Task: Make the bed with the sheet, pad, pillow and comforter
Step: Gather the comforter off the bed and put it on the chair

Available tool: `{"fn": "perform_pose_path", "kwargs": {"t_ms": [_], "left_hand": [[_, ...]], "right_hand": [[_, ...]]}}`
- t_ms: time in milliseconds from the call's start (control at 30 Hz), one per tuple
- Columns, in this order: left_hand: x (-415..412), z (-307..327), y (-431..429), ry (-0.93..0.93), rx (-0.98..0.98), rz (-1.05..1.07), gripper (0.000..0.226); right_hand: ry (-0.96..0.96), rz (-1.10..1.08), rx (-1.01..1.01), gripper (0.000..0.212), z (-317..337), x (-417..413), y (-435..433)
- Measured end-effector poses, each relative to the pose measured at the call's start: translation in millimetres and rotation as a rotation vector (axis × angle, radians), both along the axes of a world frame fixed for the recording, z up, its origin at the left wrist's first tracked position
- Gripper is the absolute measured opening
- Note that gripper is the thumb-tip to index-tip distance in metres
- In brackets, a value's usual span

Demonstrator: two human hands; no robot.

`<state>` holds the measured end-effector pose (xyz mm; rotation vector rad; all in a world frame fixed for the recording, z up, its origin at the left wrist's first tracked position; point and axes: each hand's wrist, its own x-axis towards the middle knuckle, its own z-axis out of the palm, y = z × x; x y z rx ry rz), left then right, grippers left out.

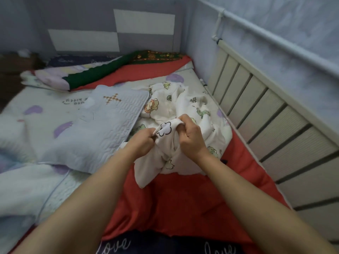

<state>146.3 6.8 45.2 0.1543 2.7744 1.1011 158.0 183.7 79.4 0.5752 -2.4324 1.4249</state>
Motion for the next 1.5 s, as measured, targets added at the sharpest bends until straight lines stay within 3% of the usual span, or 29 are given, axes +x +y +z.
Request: {"fn": "perform_pose_path", "kwargs": {"t_ms": [167, 300, 600, 700, 900, 1267, 1433, 1500], "left_hand": [[77, 40, -45, -0.067, 0.020, 0.001, 0.031], [131, 67, -72, -0.150, -0.035, -0.001, 0.016], [165, 44, -113, -0.067, -0.211, 0.096, 0.012], [150, 34, -113, -0.063, -0.198, 0.153, 0.008], [91, 12, -91, -0.035, -0.106, 0.294, 0.038], [-61, -102, -56, -0.186, -0.103, 0.335, 0.043], [-104, -154, -45, -0.226, -0.141, 0.316, 0.030], [-116, -175, -42, -0.277, -0.163, 0.354, 0.038]], "right_hand": [[-0.017, 0.089, -0.032, 0.025, 29, 77, -39], [-0.011, 0.135, 0.029, 0.018, 36, 124, -59], [-0.045, 0.085, 0.230, 0.011, 3, 132, -53], [-0.080, 0.064, 0.278, 0.017, -12, 115, -45], [-0.217, -0.007, 0.301, 0.023, -48, 56, -25], [-0.467, -0.086, 0.467, 0.045, -154, -123, 3], [-0.671, -0.204, 0.558, 0.084, -193, -185, -3], [-0.823, -0.255, 0.569, 0.103, -204, -202, -9]]}}
